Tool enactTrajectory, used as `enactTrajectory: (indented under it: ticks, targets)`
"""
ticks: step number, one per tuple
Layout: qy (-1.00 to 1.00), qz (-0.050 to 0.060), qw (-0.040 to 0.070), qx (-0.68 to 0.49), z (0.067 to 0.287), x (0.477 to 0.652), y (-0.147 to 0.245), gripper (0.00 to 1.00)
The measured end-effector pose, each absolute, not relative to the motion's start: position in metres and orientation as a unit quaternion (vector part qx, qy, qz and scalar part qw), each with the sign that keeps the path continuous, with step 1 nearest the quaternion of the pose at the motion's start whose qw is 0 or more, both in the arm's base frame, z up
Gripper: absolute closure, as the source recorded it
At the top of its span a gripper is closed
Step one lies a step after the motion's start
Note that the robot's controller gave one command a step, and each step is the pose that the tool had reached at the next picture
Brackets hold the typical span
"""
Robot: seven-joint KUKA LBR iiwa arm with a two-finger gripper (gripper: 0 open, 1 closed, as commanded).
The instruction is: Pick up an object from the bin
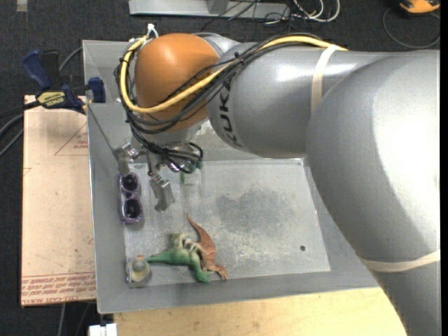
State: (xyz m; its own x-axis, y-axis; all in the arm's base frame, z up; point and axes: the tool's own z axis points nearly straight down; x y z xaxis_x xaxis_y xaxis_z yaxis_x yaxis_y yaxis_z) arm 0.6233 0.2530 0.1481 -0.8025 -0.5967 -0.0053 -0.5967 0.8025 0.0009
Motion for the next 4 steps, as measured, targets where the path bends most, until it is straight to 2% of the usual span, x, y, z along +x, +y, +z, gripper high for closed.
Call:
enactTrajectory:
  ticks: [1, 2, 4]
  targets:
    - [0.915, 0.000, -0.001, -0.404, 0.0695, 0.6064, 0.2468, 0.00]
    - [0.901, 0.002, 0.003, -0.435, 0.0702, 0.6072, 0.2506, 1.00]
    - [0.897, 0.002, 0.002, -0.441, 0.0729, 0.6066, 0.2505, 1.00]
